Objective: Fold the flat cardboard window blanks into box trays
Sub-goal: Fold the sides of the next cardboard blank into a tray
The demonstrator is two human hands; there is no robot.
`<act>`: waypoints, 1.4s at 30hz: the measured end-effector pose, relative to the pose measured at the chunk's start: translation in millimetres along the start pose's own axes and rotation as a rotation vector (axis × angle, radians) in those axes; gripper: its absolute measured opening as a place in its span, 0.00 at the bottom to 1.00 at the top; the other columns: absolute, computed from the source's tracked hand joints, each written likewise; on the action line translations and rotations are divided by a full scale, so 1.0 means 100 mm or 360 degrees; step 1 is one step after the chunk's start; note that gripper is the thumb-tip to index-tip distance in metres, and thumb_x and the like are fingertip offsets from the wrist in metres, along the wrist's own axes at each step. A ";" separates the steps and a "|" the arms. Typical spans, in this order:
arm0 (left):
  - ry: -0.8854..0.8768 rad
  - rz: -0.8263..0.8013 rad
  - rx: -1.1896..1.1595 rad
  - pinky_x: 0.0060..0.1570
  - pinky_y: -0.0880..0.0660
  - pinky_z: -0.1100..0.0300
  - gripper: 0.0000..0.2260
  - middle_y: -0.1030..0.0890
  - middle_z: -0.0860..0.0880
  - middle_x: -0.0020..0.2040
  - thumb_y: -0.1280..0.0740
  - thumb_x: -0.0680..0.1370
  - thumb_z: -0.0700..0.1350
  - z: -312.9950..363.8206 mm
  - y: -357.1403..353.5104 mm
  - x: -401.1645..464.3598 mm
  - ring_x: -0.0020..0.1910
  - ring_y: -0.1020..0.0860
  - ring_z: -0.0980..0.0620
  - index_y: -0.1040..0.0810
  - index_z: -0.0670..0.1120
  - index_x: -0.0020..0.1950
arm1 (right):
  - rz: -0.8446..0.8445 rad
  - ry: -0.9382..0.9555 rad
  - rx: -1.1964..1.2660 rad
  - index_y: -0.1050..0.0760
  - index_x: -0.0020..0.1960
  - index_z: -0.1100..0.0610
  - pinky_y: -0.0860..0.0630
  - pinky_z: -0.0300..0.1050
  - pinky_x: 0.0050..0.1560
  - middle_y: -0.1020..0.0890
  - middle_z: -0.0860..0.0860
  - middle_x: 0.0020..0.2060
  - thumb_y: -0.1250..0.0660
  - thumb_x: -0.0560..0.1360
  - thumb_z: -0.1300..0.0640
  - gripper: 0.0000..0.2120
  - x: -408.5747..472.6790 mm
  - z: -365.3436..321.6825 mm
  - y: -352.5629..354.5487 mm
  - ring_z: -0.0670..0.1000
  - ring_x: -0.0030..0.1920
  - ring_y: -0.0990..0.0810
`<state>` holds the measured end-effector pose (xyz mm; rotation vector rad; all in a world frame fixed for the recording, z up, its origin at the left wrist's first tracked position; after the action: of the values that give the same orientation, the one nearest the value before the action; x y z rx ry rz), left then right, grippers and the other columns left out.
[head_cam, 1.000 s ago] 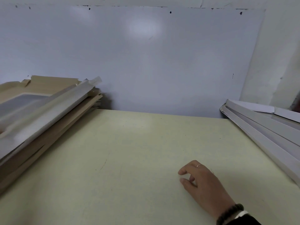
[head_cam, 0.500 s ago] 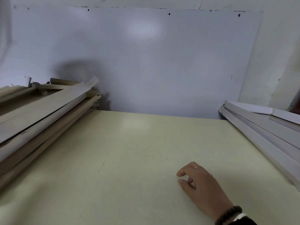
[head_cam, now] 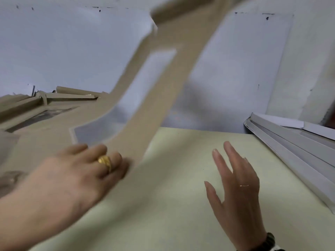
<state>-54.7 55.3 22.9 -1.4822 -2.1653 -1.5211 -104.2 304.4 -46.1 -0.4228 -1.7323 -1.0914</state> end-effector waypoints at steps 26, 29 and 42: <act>0.0595 -0.1134 -0.0753 0.65 0.62 0.72 0.36 0.67 0.70 0.67 0.62 0.63 0.78 0.17 -1.19 -0.80 0.70 0.65 0.67 0.70 0.66 0.66 | -0.1585 0.0048 0.0067 0.55 0.73 0.37 0.61 0.36 0.71 0.64 0.34 0.67 0.51 0.78 0.39 0.25 -0.40 0.26 -0.38 0.37 0.71 0.62; 0.0669 -0.1104 -0.0800 0.68 0.60 0.71 0.50 0.62 0.71 0.68 0.73 0.51 0.80 0.00 -1.21 -0.97 0.70 0.62 0.67 0.68 0.59 0.69 | -0.1646 0.0001 -0.0023 0.60 0.72 0.36 0.63 0.34 0.69 0.65 0.32 0.65 0.51 0.77 0.37 0.28 -0.44 0.55 -0.25 0.35 0.69 0.64; 0.1148 -0.0351 -0.1245 0.44 0.26 0.71 0.20 0.19 0.64 0.49 0.39 0.67 0.73 -0.51 -1.28 -1.43 0.46 0.21 0.67 0.17 0.62 0.46 | -0.0938 -0.0763 0.0149 0.20 0.34 0.42 0.35 0.26 0.44 0.19 0.38 0.37 0.29 0.69 0.54 0.08 -0.52 1.30 0.36 0.42 0.43 0.24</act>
<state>-97.8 -78.8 -117.4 -0.5803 -1.3842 -2.6295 -129.4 441.0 -86.3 -0.1103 -2.4168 -1.3863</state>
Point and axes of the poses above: each hand's wrist, its own x-axis towards the middle knuckle, its own y-axis out of the back of the hand, z = x × y, the point moved 3 cm from there along x, towards the middle knuckle
